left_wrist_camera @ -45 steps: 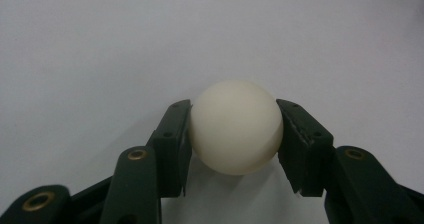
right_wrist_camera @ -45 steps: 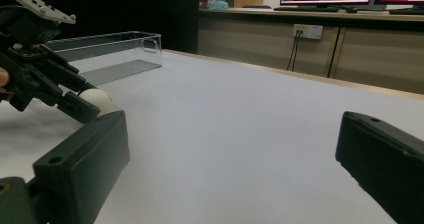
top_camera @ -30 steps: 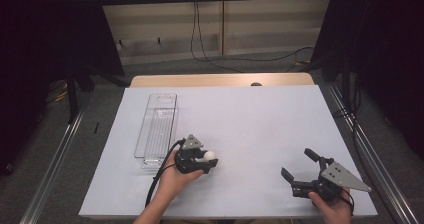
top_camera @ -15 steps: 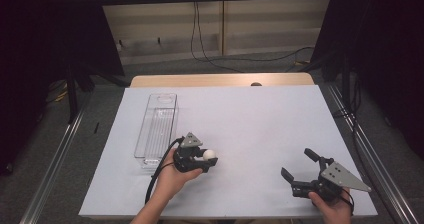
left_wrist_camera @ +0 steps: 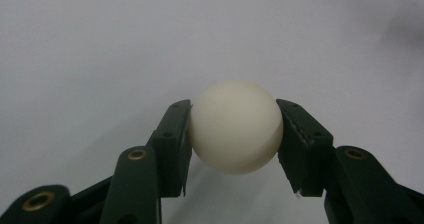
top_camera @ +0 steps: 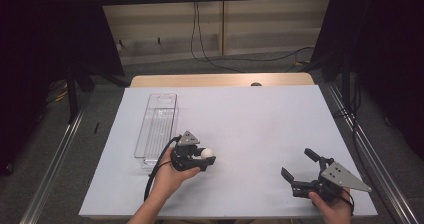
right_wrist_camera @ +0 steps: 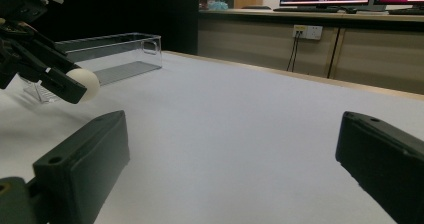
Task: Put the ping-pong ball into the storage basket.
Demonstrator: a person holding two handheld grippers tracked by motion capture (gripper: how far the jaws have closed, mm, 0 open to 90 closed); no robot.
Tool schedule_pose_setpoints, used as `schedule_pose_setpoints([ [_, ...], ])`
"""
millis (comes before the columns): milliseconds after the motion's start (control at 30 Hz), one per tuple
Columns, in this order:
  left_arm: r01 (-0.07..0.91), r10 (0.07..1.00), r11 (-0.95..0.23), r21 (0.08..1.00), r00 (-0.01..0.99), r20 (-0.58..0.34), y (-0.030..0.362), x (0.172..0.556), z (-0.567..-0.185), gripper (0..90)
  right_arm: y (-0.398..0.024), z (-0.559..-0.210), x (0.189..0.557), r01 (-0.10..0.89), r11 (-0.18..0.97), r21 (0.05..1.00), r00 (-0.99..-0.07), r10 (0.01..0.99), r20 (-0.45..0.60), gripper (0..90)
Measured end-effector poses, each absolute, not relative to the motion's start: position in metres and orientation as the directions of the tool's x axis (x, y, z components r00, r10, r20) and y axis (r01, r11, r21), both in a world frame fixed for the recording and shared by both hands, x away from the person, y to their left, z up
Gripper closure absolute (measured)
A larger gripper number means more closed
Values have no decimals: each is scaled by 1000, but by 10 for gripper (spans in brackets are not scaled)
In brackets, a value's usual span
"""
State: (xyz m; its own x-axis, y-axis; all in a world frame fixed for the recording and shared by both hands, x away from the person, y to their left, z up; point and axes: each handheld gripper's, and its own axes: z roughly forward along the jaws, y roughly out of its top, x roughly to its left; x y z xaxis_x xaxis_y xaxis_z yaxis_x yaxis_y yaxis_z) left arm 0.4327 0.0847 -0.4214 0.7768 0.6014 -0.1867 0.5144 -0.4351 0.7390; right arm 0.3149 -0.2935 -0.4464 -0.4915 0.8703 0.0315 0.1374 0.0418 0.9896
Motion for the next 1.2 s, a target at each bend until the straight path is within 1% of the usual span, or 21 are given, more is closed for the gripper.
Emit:
schedule_pose_setpoints([
  [267,518,592,-437,735,781,-198,87,434,-417,511,-294,-447,316,135,44,990,-499,866,29,4],
  [367,516,596,-445,732,781,-188,88,435,-415,511,-294,-447,316,134,43,990,-495,869,29,4],
  [400,520,592,-438,733,781,-201,89,435,-415,511,-294,-447,316,134,43,990,-495,868,30,4],
  [467,519,598,-443,732,778,-190,89,435,-414,511,-294,-447,316,135,47,990,-494,869,26,4],
  [533,523,594,-438,731,779,-201,89,435,-413,511,-294,-447,316,134,47,990,-494,869,26,4],
  [1200,533,607,-433,727,769,-203,96,437,-404,511,-293,-447,316,140,47,989,-496,868,28,4],
])
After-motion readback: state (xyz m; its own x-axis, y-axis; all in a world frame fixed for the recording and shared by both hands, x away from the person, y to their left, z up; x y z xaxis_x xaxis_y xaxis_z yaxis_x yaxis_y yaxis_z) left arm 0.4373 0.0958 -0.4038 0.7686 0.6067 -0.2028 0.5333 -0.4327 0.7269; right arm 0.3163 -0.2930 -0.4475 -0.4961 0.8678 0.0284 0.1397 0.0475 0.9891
